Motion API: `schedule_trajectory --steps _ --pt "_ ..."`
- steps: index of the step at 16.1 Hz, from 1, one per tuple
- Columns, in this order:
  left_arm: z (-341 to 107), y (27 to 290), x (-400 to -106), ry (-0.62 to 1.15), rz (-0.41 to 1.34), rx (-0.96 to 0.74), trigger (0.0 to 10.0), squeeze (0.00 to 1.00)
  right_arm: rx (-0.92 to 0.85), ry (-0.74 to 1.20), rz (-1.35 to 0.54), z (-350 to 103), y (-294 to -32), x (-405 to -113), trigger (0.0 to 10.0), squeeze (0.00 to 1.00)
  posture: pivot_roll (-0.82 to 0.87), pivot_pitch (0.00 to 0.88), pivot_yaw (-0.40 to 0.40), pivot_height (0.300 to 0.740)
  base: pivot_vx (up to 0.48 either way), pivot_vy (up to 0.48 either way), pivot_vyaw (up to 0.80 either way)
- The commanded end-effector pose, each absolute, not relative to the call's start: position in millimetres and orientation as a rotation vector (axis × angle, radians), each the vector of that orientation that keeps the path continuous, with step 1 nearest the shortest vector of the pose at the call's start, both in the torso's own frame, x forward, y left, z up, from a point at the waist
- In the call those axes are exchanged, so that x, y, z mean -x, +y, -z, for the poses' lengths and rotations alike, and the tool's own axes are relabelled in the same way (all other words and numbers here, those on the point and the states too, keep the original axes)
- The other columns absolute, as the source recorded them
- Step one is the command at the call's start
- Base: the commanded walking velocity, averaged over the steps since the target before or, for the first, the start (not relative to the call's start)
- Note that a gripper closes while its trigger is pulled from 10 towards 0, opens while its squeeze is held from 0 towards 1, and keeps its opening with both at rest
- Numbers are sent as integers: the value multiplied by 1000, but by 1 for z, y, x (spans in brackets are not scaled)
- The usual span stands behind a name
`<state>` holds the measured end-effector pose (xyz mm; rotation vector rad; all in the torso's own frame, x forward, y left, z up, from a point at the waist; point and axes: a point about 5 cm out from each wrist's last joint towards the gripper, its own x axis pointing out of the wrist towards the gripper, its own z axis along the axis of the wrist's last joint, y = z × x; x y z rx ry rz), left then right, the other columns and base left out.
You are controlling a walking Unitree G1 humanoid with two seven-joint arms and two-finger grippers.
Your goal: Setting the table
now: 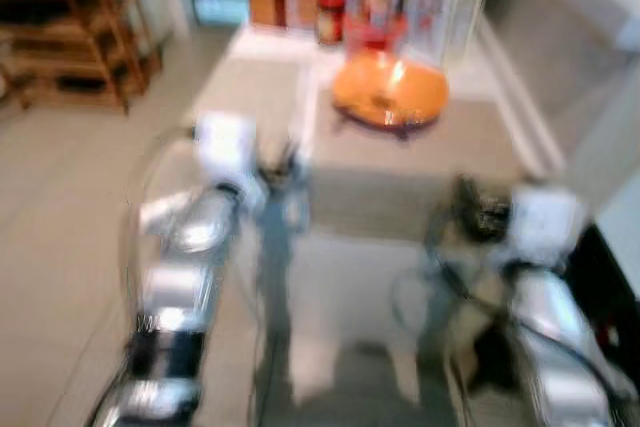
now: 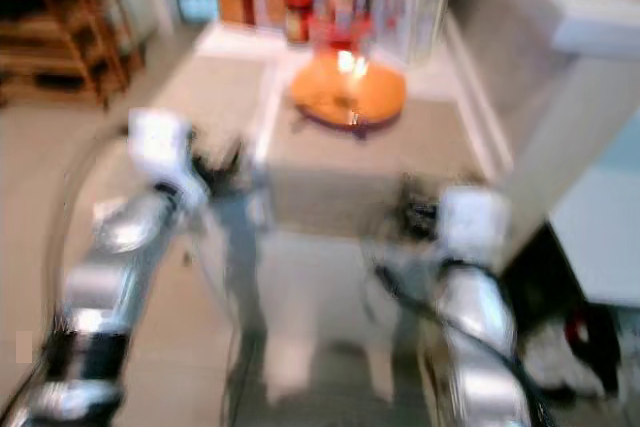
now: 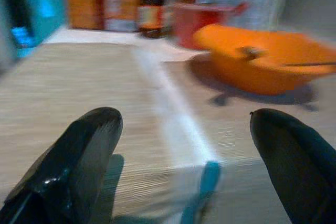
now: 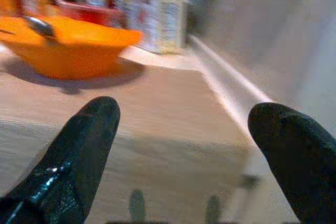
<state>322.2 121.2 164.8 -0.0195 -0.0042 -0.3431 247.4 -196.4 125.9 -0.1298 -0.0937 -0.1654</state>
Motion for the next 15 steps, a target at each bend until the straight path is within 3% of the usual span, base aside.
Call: schedule_trajectory --steps 1,9,11,13,15 --pt "-170 129 -323 -27 324 6 10000 0 112 -103 173 -129 -196 -248 10000 0 -34 0 -28 740 0 0 0" --pt "-183 124 -323 -90 357 19 10000 0 121 -66 133 -119 -188 -248 10000 0 -40 0 -21 740 331 -252 0" --pt "-183 124 -323 -92 361 21 10000 0 111 -55 124 -116 -186 -248 10000 0 -40 0 -21 740 405 -251 -750" --pt "-182 126 -325 -85 337 22 10000 0 122 -68 93 -117 -183 -249 10000 0 -39 0 -20 740 397 -262 0" --pt "-180 130 -327 -66 295 11 10000 0 125 -68 80 -117 -182 -250 10000 0 -38 0 -21 740 0 0 0"
